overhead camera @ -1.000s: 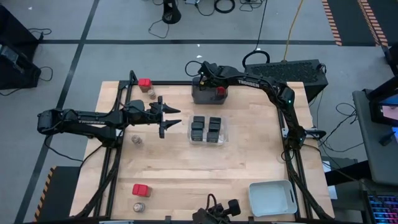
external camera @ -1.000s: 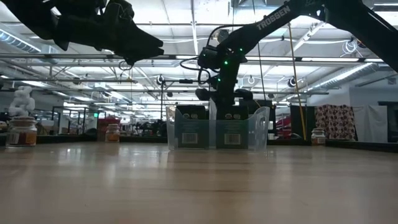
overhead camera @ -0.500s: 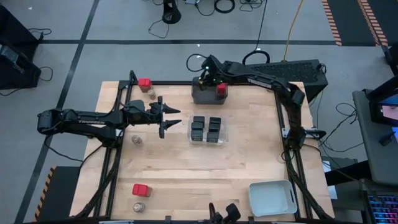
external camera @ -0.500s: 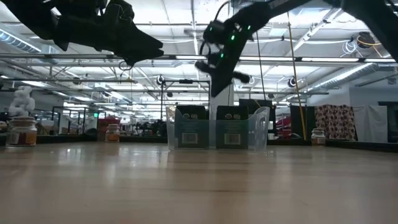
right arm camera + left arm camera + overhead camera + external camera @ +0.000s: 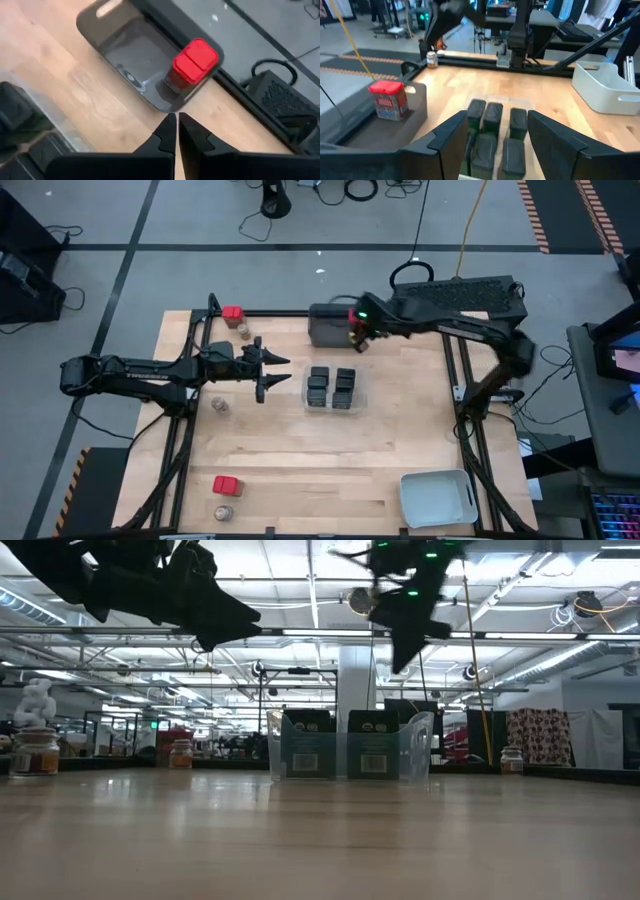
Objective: Sort spices by type
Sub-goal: Put the red seasoning bottle into the gray bin
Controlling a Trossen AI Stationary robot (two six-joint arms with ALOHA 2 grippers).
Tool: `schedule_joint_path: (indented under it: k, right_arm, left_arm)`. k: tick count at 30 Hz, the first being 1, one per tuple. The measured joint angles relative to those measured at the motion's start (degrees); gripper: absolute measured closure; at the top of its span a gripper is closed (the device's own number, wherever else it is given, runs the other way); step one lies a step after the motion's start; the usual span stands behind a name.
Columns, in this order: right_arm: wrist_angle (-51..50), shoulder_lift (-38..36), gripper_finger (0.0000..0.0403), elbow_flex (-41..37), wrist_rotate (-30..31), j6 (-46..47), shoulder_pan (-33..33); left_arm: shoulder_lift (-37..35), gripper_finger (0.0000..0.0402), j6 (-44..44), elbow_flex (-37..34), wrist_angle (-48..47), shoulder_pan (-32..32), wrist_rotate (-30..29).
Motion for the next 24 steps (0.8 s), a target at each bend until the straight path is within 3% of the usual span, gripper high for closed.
schedule_joint_path:
  k: [6,12,17,24]
  right_arm:
    - [22.8,-19.8,0.0403,-24.0,-9.4,-2.3,0.2]
    - [37.9,-33.3,0.0403,-39.6,-14.8,-6.2,0.2]
    - [41.6,-37.3,0.0403,-46.1,-14.8,-8.4,0.2]
    - [44.8,-35.8,0.0403,-48.2,-14.8,-11.2,0.2]
  left_arm:
    - [0.0,0.019,-2.8,0.0,-2.3,-0.6,-1.5]
    - [0.0,0.019,-10.6,0.0,-2.2,-0.7,-7.3]
    - [0.0,0.019,-17.4,0.0,-2.1,-0.7,-11.6]
    - [0.0,0.019,-23.0,0.9,-2.3,-0.7,-12.8]
